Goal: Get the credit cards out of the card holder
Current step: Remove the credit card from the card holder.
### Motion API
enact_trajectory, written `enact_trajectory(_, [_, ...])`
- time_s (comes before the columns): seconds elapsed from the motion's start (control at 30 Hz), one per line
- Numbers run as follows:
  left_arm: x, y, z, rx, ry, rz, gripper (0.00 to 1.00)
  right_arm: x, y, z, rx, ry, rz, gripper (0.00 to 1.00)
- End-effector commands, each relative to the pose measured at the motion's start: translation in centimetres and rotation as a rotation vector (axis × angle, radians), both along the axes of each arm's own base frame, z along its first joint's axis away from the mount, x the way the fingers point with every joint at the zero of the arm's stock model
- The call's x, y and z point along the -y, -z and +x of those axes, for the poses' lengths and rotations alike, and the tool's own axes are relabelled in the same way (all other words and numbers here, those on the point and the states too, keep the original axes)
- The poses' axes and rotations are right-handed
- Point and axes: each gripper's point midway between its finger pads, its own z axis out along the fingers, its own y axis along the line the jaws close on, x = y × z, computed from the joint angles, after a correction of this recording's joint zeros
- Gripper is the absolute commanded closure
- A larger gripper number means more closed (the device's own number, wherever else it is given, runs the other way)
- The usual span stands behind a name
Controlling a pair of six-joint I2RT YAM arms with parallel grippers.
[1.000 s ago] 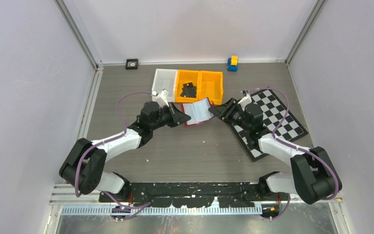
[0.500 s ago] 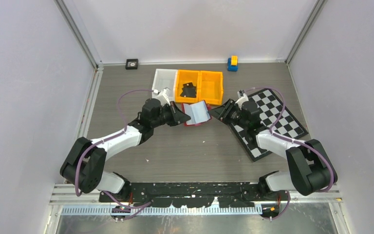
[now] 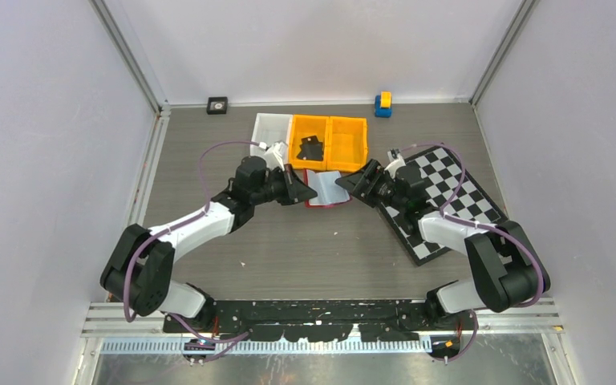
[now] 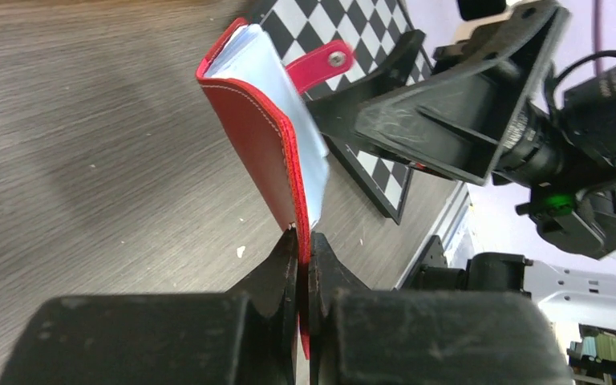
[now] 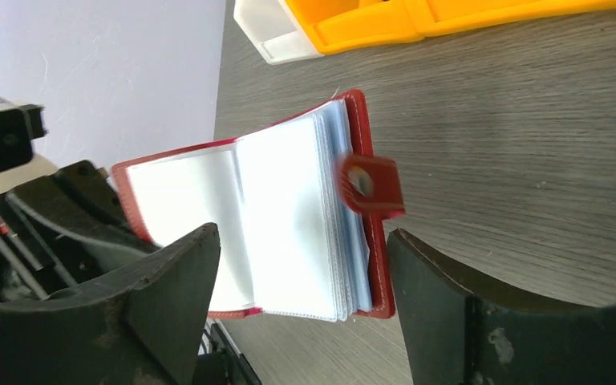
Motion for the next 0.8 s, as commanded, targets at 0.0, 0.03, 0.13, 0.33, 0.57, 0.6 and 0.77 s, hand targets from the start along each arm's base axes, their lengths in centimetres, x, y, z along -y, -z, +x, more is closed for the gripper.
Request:
enact_trajectory(0.0, [0.7, -5.5, -0.9, 0.135, 0.076, -0.084, 0.96, 0.4, -1.5, 0.9, 0.051, 0.050, -0.005, 0.17])
enact_trajectory(0.03, [0.7, -5.8, -1.1, 0.144, 0.076, -0.099, 0.96, 0.5, -1.7, 0.8, 0.058, 0.058, -0.007, 0.16])
enact_trajectory(0.13, [0.5, -6.8, -1.5, 0.180, 0.077, -0.136, 0.99, 0.9, -2.3, 0.6, 0.084, 0.072, -0.010, 0.15])
enact_trajectory(0.33, [0.1, -8.7, -2.3, 0.248, 0.072, -0.208, 1.00, 0.1, -3.7, 0.2, 0.138, 0.018, 0.046, 0.13])
enact_trajectory(0.57, [-0.2, -10.0, -3.0, 0.284, 0.070, -0.255, 1.00, -2.2, -6.4, -1.0, 0.231, -0.125, 0.235, 0.12])
enact_trajectory(0.6, [-0.1, -10.0, -3.0, 0.280, 0.076, -0.259, 1.00, -2.4, -6.9, -1.2, 0.240, -0.140, 0.269, 0.12])
enact_trajectory(0.77, [0.2, -9.7, -2.9, 0.261, 0.091, -0.260, 1.00, -2.7, -8.7, -2.0, 0.304, -0.189, 0.344, 0.18])
